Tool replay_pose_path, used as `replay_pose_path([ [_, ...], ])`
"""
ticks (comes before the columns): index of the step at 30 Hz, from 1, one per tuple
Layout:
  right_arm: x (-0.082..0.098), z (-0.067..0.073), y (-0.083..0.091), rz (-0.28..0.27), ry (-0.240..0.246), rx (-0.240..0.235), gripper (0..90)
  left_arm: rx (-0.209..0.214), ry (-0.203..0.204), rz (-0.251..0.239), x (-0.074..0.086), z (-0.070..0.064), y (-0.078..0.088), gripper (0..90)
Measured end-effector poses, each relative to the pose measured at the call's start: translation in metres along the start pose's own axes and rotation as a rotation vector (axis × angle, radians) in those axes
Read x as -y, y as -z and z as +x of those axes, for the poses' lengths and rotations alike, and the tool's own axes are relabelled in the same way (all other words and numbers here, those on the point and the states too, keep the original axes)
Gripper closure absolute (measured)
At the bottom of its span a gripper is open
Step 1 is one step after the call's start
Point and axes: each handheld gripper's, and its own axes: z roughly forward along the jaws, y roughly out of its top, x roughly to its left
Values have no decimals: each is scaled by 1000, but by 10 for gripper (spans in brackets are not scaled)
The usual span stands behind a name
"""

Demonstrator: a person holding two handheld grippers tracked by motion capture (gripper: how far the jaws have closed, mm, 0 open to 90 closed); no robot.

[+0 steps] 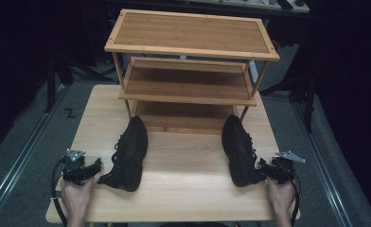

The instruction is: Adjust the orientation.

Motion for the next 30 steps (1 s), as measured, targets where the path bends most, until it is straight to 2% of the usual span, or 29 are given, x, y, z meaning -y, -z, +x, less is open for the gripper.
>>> replay_pose_path([
  [3,0,0,0,-2,-6,-4,463,7,-2,0,0,0,0,311],
  [6,0,0,0,-4,7,-1,450,34,-24,2,0,-1,0,284],
  [11,0,1,0,1,20,0,443,53,-17,2,0,0,0,257],
  [17,0,2,0,2,21,-2,443,117,-18,1,1,7,1,217],
  [20,0,2,0,2,24,-5,442,121,-25,13,1,9,2,191],
  [30,0,2,0,-1,28,-7,441,143,8,5,1,19,9,173],
])
